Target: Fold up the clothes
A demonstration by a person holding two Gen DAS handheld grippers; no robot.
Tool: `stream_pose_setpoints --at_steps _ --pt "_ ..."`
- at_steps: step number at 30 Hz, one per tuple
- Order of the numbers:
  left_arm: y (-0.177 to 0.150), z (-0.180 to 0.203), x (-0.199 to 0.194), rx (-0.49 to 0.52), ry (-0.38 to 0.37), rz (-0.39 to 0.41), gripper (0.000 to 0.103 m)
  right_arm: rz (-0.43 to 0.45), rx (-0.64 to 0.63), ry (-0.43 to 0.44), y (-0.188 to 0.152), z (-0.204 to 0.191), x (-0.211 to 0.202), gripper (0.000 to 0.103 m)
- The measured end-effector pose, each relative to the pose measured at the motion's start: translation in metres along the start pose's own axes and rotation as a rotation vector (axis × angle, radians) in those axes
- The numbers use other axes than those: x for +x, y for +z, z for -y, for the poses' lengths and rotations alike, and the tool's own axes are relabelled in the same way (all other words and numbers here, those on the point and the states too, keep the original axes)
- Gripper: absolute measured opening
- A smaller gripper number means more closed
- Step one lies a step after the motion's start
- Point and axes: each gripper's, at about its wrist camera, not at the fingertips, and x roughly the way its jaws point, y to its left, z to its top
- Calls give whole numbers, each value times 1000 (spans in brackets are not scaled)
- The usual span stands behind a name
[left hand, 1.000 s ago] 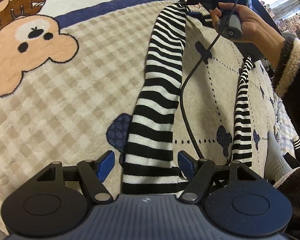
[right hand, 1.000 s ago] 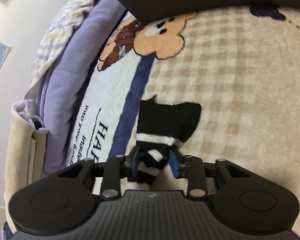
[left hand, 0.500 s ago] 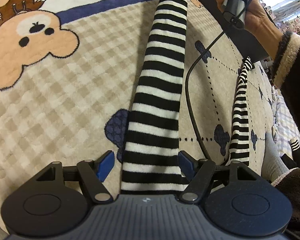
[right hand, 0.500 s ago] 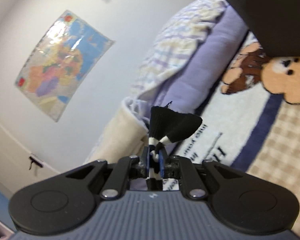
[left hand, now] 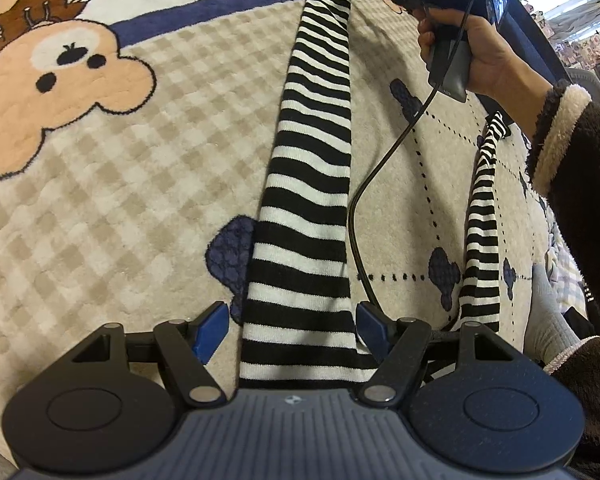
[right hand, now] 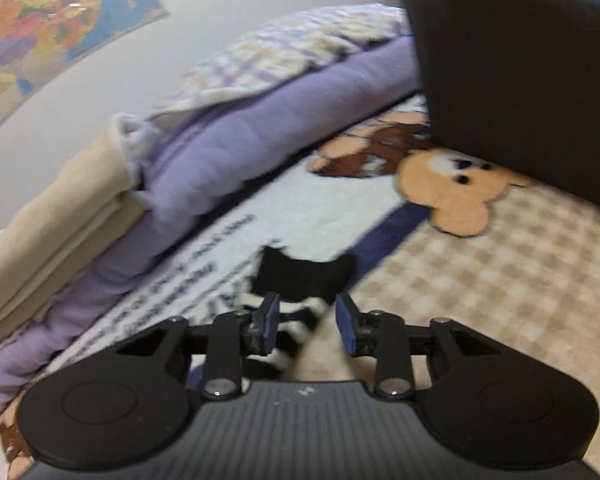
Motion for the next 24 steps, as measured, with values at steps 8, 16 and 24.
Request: stream_pose_setpoints --at_steps 8,16,24 --pt "0 2 4 30 21 -4 70 -102 -141 24 -25 -20 21 7" --pt "5 10 -6 48 24 28 70 -78 -125 17 -1 -12 -31 20" --pt "19 50 -15 85 38 93 70 -196 -236 -104 28 19 -129 41"
